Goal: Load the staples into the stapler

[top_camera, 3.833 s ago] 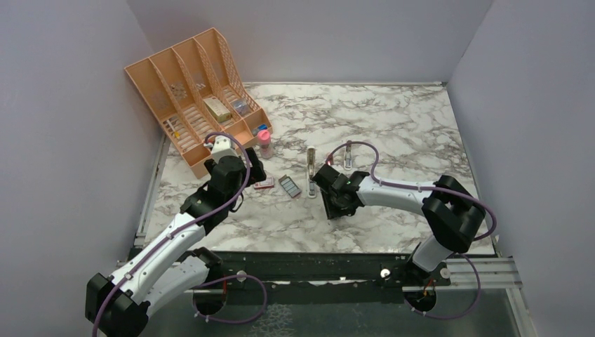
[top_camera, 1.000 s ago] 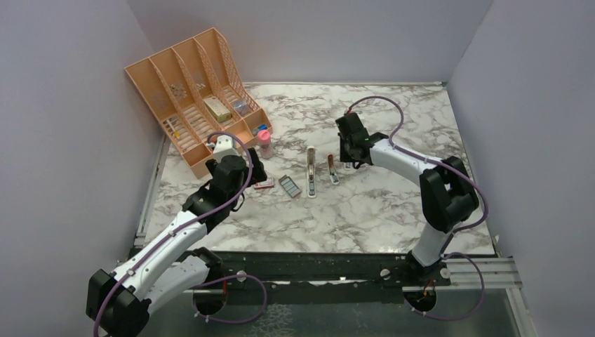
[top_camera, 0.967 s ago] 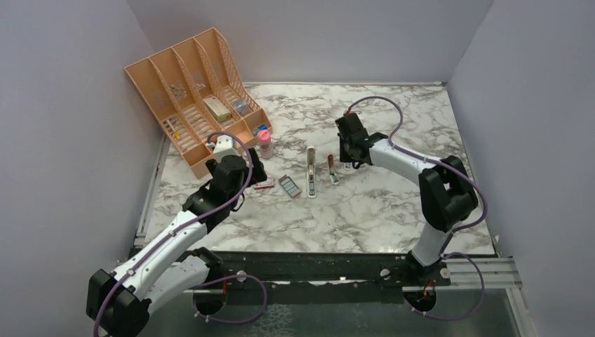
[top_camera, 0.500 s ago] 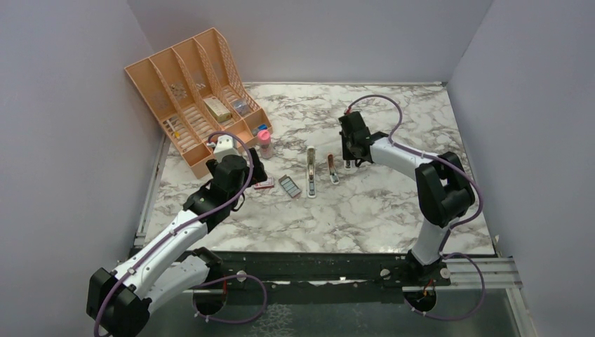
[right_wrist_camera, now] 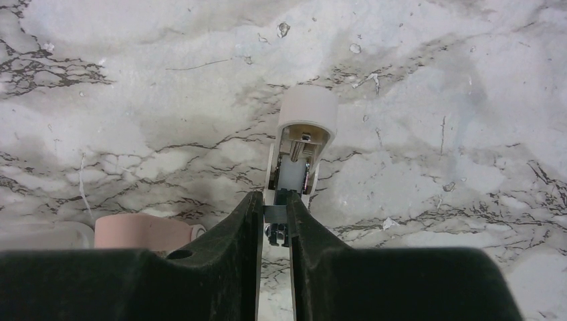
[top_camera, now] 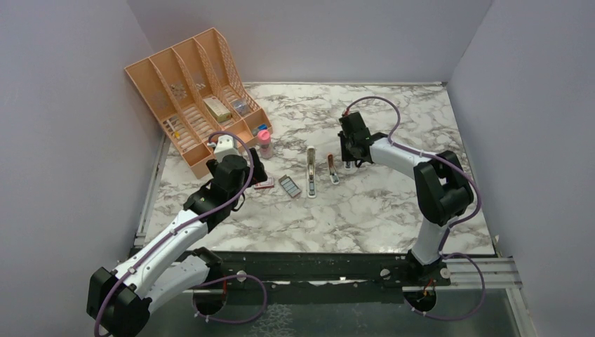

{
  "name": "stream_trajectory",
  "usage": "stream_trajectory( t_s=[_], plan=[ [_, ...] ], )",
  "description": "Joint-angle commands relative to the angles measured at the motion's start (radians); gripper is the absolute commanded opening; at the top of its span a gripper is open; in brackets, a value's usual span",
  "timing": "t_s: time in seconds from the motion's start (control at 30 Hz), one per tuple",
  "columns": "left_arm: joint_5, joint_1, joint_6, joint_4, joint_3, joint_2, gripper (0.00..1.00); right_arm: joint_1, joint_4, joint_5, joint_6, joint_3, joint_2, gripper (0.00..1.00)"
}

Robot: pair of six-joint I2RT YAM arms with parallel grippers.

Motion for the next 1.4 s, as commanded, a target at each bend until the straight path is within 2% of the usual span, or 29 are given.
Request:
stream_trajectory(
  t_s=[0.0,0.67,1.37],
  plan=[
    [0.006,0.004,0.005,0.016,0.006,-0.004,0.99,-0.007,0.015,-0.016,0.004,-0.009,0.022,0.23],
    [0.004,0.004,0.004,0.013,0.004,-0.007,0.99,-0.028,0.029,-0.021,0.031,-0.030,-0.048,0.23],
    [0.002,0.006,0.002,0.010,-0.002,-0.010,0.99,-0.033,0.042,-0.047,0.025,-0.046,-0.011,0.22]
  ],
)
